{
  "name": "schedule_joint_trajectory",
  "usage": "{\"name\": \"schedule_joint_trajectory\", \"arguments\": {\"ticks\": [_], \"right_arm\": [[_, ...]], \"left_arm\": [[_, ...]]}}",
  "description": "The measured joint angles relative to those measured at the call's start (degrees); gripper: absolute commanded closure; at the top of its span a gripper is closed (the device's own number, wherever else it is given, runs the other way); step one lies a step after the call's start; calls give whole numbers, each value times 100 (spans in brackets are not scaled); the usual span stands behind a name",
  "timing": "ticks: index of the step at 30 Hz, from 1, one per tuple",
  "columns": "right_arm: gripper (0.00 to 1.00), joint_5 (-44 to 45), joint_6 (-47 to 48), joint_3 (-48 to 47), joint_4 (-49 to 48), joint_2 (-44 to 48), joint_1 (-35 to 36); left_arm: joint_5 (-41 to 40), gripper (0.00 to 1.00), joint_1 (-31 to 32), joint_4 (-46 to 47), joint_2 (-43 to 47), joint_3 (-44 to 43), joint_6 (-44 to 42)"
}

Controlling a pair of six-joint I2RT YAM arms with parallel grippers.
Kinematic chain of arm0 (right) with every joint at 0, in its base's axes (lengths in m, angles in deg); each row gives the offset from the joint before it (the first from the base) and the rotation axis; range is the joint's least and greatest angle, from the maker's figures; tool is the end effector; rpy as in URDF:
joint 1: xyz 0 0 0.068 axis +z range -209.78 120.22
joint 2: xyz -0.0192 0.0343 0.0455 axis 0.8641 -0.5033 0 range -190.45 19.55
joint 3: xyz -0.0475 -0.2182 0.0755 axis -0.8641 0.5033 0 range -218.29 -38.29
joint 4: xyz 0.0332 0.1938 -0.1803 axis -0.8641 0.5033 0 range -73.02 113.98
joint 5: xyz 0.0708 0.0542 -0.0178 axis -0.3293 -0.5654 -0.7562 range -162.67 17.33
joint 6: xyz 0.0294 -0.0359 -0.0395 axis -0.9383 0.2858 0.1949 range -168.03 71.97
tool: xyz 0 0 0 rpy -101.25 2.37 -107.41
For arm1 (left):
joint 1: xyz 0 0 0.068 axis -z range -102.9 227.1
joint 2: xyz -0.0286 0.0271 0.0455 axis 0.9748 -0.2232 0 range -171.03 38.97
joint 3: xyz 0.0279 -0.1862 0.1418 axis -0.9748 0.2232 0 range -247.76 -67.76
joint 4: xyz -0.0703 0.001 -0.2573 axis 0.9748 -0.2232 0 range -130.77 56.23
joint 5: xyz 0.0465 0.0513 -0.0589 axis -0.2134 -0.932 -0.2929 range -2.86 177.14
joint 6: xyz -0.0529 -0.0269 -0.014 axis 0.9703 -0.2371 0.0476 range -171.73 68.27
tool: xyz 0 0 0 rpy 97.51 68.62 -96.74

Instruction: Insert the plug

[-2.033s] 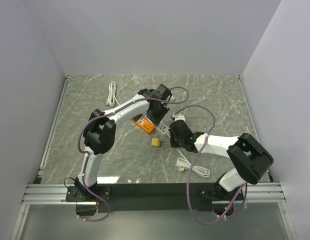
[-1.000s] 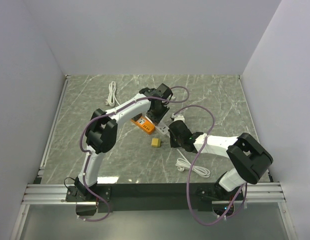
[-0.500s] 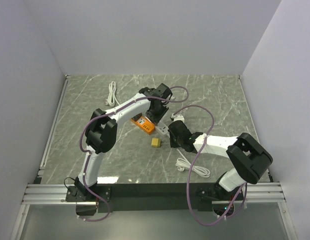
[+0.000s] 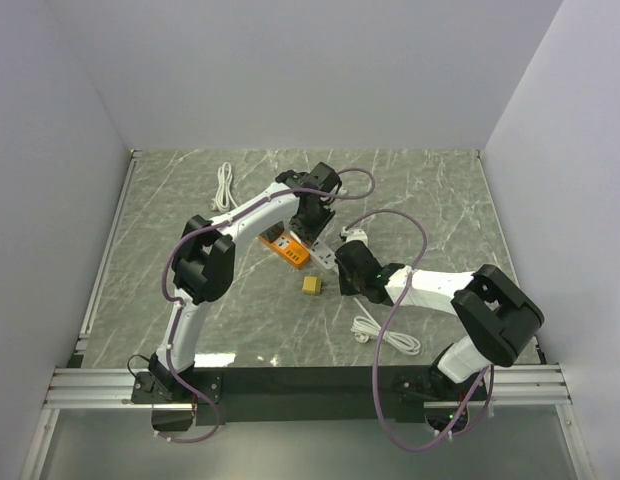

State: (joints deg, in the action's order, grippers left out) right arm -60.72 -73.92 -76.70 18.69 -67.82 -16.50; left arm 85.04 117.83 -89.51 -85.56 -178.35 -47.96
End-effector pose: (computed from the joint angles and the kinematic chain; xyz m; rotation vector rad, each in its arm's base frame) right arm 0.2209 0.1952 0.0973 -0.2796 2.4340 0.2856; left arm 0.3400 -0.2904 0.1849 0.8775 2.6551 -0.1422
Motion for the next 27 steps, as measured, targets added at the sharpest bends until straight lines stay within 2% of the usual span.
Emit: {"name": "schedule_joint_trajectory", "arguments": {"ticks": [27], "right_arm": [[100,79,0,-57,72,-37,46]], "left_arm": [[-79,99,59,118,46,74,4]]}}
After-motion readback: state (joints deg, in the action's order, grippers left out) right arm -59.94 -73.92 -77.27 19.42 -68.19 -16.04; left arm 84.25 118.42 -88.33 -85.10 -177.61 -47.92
